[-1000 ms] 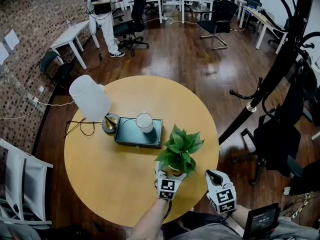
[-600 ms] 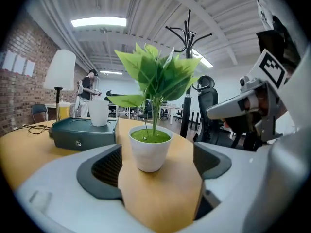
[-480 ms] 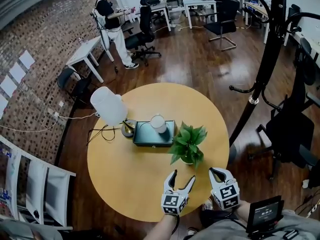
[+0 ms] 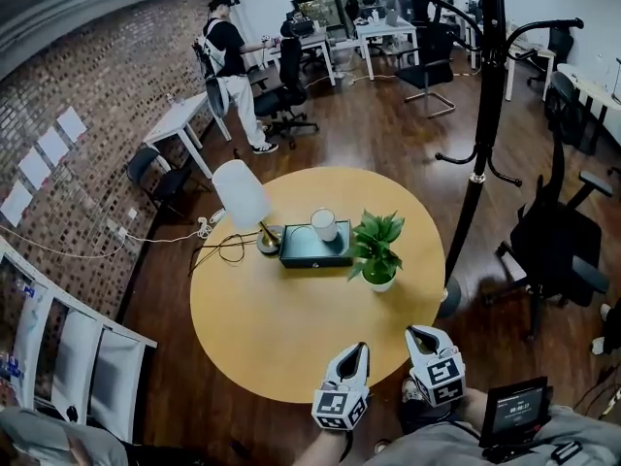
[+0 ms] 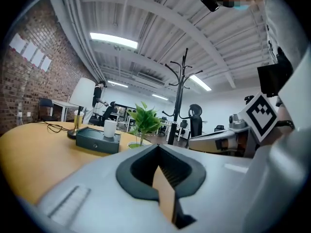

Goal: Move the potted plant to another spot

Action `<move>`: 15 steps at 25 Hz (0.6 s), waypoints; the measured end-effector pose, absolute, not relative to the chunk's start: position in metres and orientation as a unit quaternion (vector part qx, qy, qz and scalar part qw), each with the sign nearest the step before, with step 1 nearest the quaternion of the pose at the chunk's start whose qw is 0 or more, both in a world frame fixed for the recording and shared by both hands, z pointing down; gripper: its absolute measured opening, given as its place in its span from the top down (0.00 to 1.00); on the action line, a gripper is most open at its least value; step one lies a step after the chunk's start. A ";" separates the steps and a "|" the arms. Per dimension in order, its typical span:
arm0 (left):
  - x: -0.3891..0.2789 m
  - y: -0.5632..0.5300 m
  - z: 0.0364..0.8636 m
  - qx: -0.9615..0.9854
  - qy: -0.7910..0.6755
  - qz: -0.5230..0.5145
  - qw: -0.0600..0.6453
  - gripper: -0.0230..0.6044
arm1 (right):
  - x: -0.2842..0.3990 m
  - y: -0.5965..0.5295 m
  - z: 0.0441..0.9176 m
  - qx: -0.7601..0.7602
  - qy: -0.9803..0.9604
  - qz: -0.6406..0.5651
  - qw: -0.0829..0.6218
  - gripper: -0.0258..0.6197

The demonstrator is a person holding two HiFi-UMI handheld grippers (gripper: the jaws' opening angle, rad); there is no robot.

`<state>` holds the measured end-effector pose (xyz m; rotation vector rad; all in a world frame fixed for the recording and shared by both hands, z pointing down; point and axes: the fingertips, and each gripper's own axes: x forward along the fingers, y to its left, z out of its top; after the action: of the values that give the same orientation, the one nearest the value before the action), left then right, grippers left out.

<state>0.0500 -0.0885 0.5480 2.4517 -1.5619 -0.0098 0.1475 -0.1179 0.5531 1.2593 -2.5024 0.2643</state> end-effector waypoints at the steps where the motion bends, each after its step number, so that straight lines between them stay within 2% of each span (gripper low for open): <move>1: 0.050 -0.073 0.544 0.839 -0.531 -0.003 0.116 0.96 | 0.147 -0.104 0.550 0.444 -0.877 0.090 0.161 0.95; 15: 0.072 0.057 0.521 0.865 -0.486 -0.010 0.127 0.96 | 0.155 0.044 0.519 0.465 -0.867 0.082 0.160 0.95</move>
<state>0.0718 0.0572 0.5208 2.5169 -1.4154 -0.0292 0.1552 0.0437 0.5190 1.3281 -2.4767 0.2355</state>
